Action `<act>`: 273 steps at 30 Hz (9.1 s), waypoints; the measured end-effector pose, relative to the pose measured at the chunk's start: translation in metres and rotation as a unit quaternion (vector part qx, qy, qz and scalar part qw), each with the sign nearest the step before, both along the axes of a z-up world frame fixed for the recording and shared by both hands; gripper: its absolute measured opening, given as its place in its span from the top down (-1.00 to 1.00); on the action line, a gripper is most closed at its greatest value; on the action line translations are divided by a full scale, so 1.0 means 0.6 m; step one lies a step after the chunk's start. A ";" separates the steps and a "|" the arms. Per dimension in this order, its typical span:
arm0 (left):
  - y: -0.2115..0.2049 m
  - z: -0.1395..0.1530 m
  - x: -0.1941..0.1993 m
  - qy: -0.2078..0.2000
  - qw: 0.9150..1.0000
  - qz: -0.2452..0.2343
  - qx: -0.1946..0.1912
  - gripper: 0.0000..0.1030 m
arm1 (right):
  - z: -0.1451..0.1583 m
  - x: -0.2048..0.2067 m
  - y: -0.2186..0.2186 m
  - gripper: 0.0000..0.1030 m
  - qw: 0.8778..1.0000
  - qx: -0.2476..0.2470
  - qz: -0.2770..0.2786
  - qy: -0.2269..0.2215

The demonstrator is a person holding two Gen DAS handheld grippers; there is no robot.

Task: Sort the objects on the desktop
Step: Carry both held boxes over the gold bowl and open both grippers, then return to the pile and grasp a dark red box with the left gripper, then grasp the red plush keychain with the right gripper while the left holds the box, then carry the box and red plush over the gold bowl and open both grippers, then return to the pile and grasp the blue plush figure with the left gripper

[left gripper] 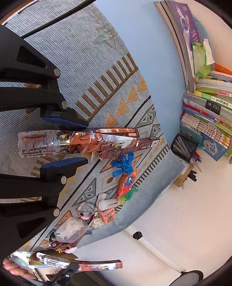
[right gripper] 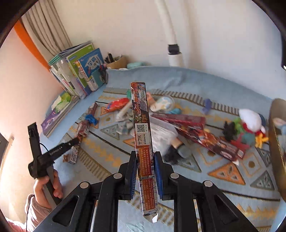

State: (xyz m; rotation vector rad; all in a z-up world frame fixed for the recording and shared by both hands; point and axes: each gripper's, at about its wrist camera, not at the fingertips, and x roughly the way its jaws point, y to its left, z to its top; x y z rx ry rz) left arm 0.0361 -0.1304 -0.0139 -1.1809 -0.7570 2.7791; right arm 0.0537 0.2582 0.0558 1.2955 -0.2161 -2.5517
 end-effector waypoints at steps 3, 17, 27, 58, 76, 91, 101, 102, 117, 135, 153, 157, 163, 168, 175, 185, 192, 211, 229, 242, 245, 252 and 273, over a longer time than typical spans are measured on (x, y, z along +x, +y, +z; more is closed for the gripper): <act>0.009 0.004 -0.008 -0.004 1.000 -0.008 -0.014 0.17 | -0.050 0.024 0.043 0.65 0.998 -0.004 -0.038 -0.044; 0.033 0.010 0.002 -0.019 0.999 -0.010 -0.050 0.74 | -0.085 0.030 0.010 0.66 0.996 0.079 -0.040 -0.015; 0.082 0.054 0.097 0.009 0.998 -0.056 -0.010 0.74 | -0.027 0.106 0.098 0.68 0.990 -0.132 -0.046 0.019; 0.769 0.289 -0.031 0.152 0.899 -0.411 -0.007 0.74 | 0.156 0.104 0.432 0.68 0.912 0.022 -0.370 0.174; 0.743 0.222 -0.040 0.077 0.903 -0.422 -0.003 0.12 | 0.137 0.128 0.377 -0.25 0.934 -0.042 -0.324 0.142; 0.444 0.200 0.037 0.081 0.950 -0.302 0.024 -0.11 | 0.098 0.097 0.064 -0.35 0.981 -0.085 -0.104 0.142; 0.086 0.070 0.093 0.021 0.998 -0.052 0.030 -0.11 | -0.072 0.032 -0.046 -0.35 0.994 -0.061 -0.053 0.067; 0.059 0.067 0.088 0.024 0.999 -0.032 0.033 -0.11 | -0.075 0.027 -0.047 -0.35 0.995 -0.058 -0.055 0.060; -0.008 0.036 -0.146 -0.008 0.999 0.014 -0.037 -0.11 | -0.090 0.010 -0.026 -0.35 0.995 -0.067 -0.076 0.025; 0.037 0.014 -0.182 -0.034 0.992 -0.044 -0.112 0.71 | -0.090 0.010 -0.020 -0.36 0.994 -0.074 -0.084 0.022; -0.026 -0.002 -0.073 -0.008 1.000 -0.009 -0.023 0.71 | 0.031 -0.194 -0.238 -0.35 0.980 -0.189 0.056 -0.018; -0.028 -0.002 -0.073 -0.008 1.000 -0.009 -0.023 0.71 | -0.016 -0.295 -0.294 -0.29 0.970 -0.216 0.018 -0.106; -0.029 -0.002 -0.070 -0.005 1.000 -0.011 -0.015 0.71 | -0.079 -0.352 -0.314 -0.14 0.977 -0.155 -0.075 -0.125; -0.026 -0.003 -0.070 -0.004 1.000 -0.017 -0.014 0.71 | -0.090 -0.389 -0.332 -0.17 0.983 -0.115 -0.107 -0.095; -0.026 -0.004 -0.072 -0.004 1.000 -0.019 -0.011 0.71 | -0.089 -0.415 -0.387 -0.03 0.995 0.008 -0.094 -0.039; -0.029 -0.005 -0.073 -0.003 1.000 -0.022 -0.005 0.71 | -0.035 -0.343 -0.282 0.51 0.985 -0.160 -0.055 -0.024; -0.032 -0.005 -0.074 -0.002 1.000 -0.020 -0.001 0.71 | 0.043 -0.156 -0.165 0.51 0.977 -0.209 -0.028 0.027; 0.022 0.037 -0.015 0.040 0.996 -0.074 0.023 0.71 | 0.025 0.243 0.258 0.51 0.949 -0.141 -0.258 0.110; 0.626 0.268 0.027 0.161 0.893 -0.415 0.062 0.71 | 0.170 0.160 0.441 0.49 0.913 0.056 -0.372 0.159; 0.782 0.177 -0.052 0.053 0.890 -0.447 0.068 0.13 | 0.150 0.162 0.476 0.00 0.919 0.018 -0.363 0.151; 0.759 0.182 -0.047 0.051 0.892 -0.443 0.075 0.08 | 0.147 0.168 0.443 0.00 0.927 0.000 -0.345 0.147; 0.658 0.190 0.005 0.072 0.908 -0.409 0.063 0.08 | 0.123 0.169 0.290 -0.04 0.965 -0.030 -0.226 0.126; 0.089 0.080 -0.117 0.014 0.994 -0.088 -0.065 0.08 | -0.084 0.075 0.107 -0.28 0.990 -0.053 -0.115 0.060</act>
